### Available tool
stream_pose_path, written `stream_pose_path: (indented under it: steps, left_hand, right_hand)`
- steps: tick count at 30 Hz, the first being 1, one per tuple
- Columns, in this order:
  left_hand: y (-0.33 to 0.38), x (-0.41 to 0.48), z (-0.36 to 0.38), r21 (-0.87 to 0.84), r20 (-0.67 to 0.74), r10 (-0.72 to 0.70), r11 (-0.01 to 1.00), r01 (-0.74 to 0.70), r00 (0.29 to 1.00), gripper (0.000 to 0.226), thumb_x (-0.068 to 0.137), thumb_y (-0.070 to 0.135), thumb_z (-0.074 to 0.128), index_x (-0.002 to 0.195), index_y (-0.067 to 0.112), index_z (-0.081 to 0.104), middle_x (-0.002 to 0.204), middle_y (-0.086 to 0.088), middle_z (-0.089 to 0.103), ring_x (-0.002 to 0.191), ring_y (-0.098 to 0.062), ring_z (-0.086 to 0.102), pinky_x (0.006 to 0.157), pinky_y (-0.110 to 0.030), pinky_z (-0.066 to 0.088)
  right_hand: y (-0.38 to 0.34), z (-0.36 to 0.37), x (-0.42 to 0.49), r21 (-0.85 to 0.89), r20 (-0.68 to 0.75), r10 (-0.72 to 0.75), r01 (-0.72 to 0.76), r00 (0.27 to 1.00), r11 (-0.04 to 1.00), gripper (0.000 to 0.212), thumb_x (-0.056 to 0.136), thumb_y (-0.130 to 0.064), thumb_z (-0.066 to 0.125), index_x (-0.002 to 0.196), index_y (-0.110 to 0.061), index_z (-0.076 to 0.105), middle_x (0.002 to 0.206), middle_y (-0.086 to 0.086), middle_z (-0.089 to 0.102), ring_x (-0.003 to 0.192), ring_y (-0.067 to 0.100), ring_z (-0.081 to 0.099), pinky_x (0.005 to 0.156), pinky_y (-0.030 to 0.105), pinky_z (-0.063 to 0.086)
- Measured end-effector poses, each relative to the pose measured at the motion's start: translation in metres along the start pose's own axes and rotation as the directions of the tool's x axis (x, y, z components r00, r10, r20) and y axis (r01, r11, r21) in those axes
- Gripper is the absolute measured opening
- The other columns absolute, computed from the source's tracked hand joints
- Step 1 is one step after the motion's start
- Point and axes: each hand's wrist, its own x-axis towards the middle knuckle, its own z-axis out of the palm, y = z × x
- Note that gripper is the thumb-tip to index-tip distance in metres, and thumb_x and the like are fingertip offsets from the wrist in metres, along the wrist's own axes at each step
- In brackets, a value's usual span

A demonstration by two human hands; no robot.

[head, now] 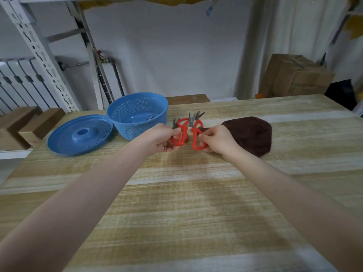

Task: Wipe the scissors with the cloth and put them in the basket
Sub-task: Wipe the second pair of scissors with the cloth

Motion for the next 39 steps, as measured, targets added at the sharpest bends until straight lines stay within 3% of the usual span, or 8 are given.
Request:
stream_pose_path:
  steps: [10, 14, 17, 23, 26, 32, 35, 39]
  left_hand:
    - [-0.003, -0.003, 0.005, -0.393, 0.086, -0.004, 0.919, 0.038, 0.996, 0.010, 0.089, 0.000, 0.062, 0.094, 0.009, 0.062, 0.089, -0.008, 0.071, 0.080, -0.015, 0.069, 0.078, -0.027, 0.053]
    - [0.000, -0.004, 0.001, -0.300, -0.024, 0.060, 0.952, -0.065, 0.998, 0.012, 0.090, -0.003, 0.060, 0.089, 0.009, 0.060, 0.087, -0.010, 0.071, 0.080, -0.017, 0.070, 0.082, -0.031, 0.054]
    - [0.003, -0.005, 0.000, -0.126, -0.130, 0.154, 0.977, -0.170, 0.979, 0.011, 0.089, -0.001, 0.063, 0.096, 0.005, 0.060, 0.083, -0.011, 0.070, 0.072, -0.015, 0.071, 0.069, -0.028, 0.058]
    - [0.006, 0.000, 0.011, 0.319, -0.263, 0.407, 0.893, -0.319, 0.875, 0.012, 0.084, 0.011, 0.072, 0.090, 0.010, 0.063, 0.078, -0.007, 0.069, 0.079, -0.025, 0.070, 0.076, -0.040, 0.058]
    - [0.011, -0.002, 0.022, 0.520, -0.208, 0.528, 0.773, -0.364, 0.823, 0.014, 0.081, 0.016, 0.074, 0.089, 0.015, 0.062, 0.079, 0.001, 0.062, 0.080, -0.018, 0.061, 0.071, -0.029, 0.046]
    - [0.020, -0.007, 0.040, 0.638, -0.154, 0.590, 0.672, -0.376, 0.792, 0.018, 0.082, 0.002, 0.061, 0.076, 0.014, 0.049, 0.079, -0.002, 0.054, 0.079, -0.020, 0.054, 0.066, -0.027, 0.038]
    - [0.017, -0.004, 0.037, 0.592, -0.142, 0.551, 0.713, -0.375, 0.822, 0.018, 0.080, 0.000, 0.061, 0.075, 0.013, 0.050, 0.071, 0.002, 0.052, 0.078, -0.020, 0.054, 0.065, -0.026, 0.038]
    - [0.013, 0.004, 0.033, 0.521, -0.129, 0.549, 0.746, -0.414, 0.826, 0.017, 0.078, 0.009, 0.071, 0.093, 0.014, 0.064, 0.086, 0.003, 0.062, 0.095, -0.022, 0.064, 0.074, -0.025, 0.045]
  right_hand:
    - [0.004, -0.003, -0.010, 0.210, -0.041, -0.044, 0.052, 0.998, 0.976, 0.015, 0.095, -0.017, 0.062, 0.082, -0.012, 0.068, 0.081, 0.009, 0.070, 0.072, 0.018, 0.070, 0.067, 0.029, 0.060]
    - [0.018, -0.030, -0.005, -0.480, -0.309, -0.227, 0.055, 0.924, 0.876, 0.035, 0.091, -0.043, 0.061, 0.112, -0.015, 0.065, 0.109, 0.004, 0.066, 0.099, 0.023, 0.063, 0.073, 0.035, 0.053]
    - [0.018, -0.046, -0.006, -0.706, -0.184, -0.122, -0.044, 0.975, 0.707, 0.032, 0.088, -0.048, 0.062, 0.100, -0.018, 0.067, 0.104, 0.001, 0.065, 0.100, 0.025, 0.062, 0.071, 0.035, 0.051]
    - [0.013, -0.064, 0.003, -0.318, -0.376, -0.159, 0.034, 0.913, 0.947, 0.030, 0.102, -0.030, 0.041, 0.087, -0.010, 0.057, 0.079, 0.004, 0.058, 0.084, 0.029, 0.058, 0.070, 0.034, 0.040]
    - [-0.006, -0.060, 0.003, -0.051, -0.527, -0.314, 0.340, 0.789, 0.939, 0.025, 0.104, -0.023, 0.039, 0.101, -0.005, 0.056, 0.086, 0.000, 0.055, 0.085, 0.017, 0.052, 0.077, 0.033, 0.039]
    - [-0.001, -0.020, 0.009, -0.444, 0.072, -0.615, 0.578, 0.785, 0.685, 0.021, 0.100, -0.024, 0.045, 0.117, -0.012, 0.050, 0.108, 0.006, 0.063, 0.101, 0.029, 0.056, 0.086, 0.039, 0.040]
    - [-0.001, -0.025, 0.010, -0.496, 0.176, -0.600, 0.597, 0.780, 0.631, 0.038, 0.100, -0.031, 0.047, 0.133, -0.011, 0.044, 0.127, 0.008, 0.058, 0.116, 0.028, 0.051, 0.098, 0.037, 0.037]
    - [0.002, -0.023, 0.017, -0.587, 0.135, -0.679, 0.610, 0.722, 0.532, 0.024, 0.098, -0.024, 0.053, 0.115, -0.007, 0.056, 0.109, 0.009, 0.064, 0.102, 0.029, 0.053, 0.081, 0.032, 0.035]
